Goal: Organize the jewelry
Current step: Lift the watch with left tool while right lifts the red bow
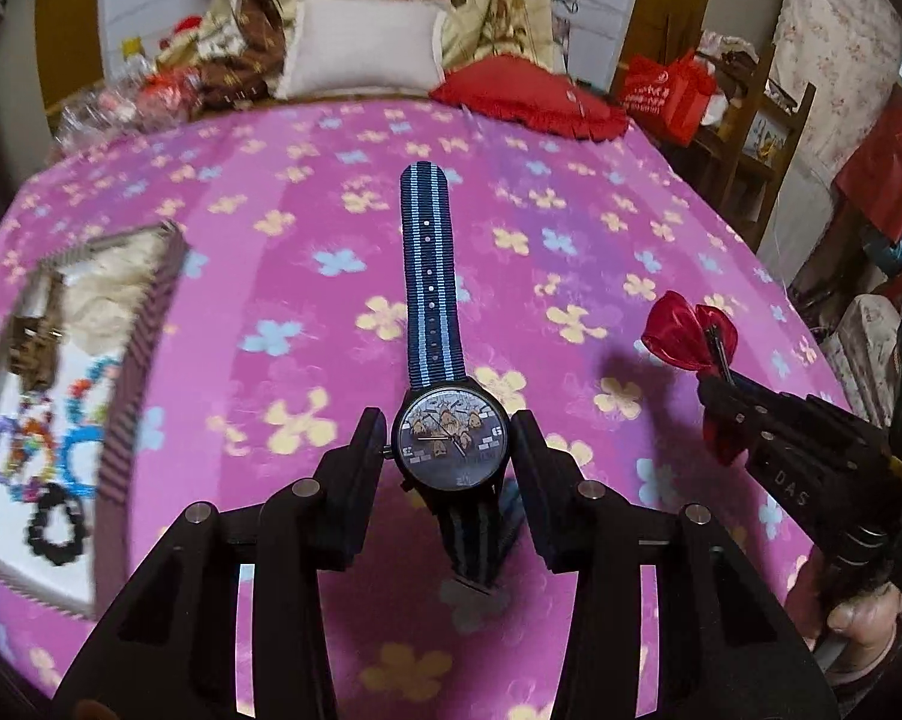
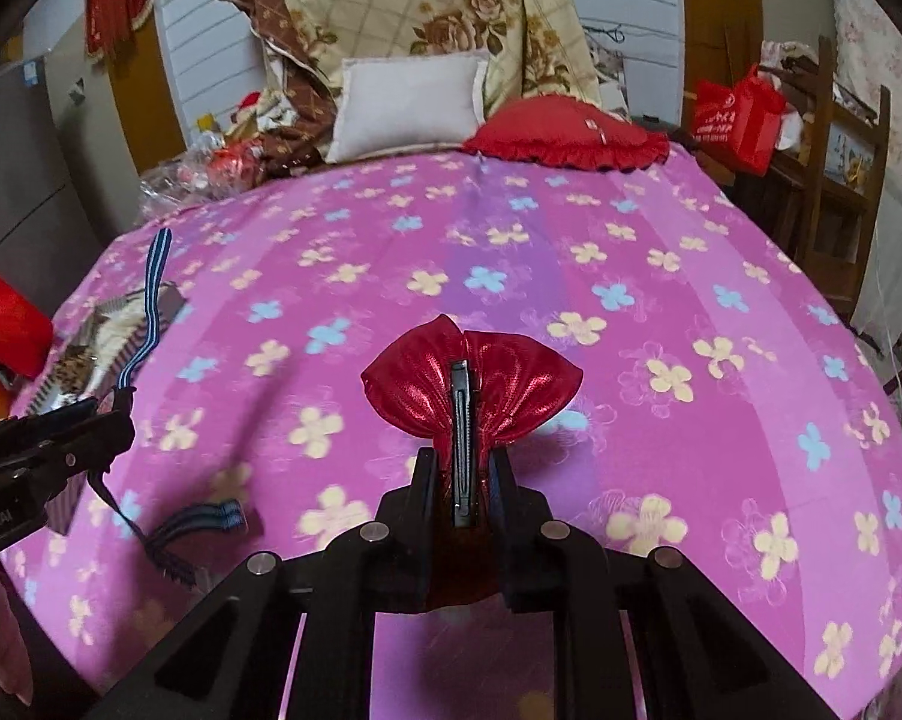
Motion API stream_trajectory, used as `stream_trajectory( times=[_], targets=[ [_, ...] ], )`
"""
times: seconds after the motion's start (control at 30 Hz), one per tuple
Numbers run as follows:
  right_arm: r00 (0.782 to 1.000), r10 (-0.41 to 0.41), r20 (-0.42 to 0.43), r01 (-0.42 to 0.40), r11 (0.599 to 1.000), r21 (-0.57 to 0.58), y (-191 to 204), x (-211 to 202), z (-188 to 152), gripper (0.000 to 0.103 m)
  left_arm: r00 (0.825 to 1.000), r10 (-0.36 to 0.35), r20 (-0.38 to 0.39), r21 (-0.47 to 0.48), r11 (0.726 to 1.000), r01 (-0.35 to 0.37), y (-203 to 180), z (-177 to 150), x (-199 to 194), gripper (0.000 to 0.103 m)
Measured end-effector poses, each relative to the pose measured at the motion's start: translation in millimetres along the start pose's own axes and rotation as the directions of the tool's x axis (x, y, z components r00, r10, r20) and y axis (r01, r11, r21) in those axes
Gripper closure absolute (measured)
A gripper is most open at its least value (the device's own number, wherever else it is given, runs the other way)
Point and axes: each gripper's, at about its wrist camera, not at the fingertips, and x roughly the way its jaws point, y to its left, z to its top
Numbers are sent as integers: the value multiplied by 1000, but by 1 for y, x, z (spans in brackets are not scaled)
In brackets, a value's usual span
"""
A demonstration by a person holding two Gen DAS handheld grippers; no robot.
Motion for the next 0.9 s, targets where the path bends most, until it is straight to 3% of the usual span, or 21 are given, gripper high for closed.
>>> stream_trajectory(
  times=[0.37,0.9],
  targets=[
    [999,47,18,-47,999,24,30,-51,-6,87,997,49,56,-63,997,-46,32,-16,-55,61],
    [992,126,-24,-127,991,-42,105,-74,-19,87,978,166,124,-162,976,-145,93,-50,-118,61]
  ],
)
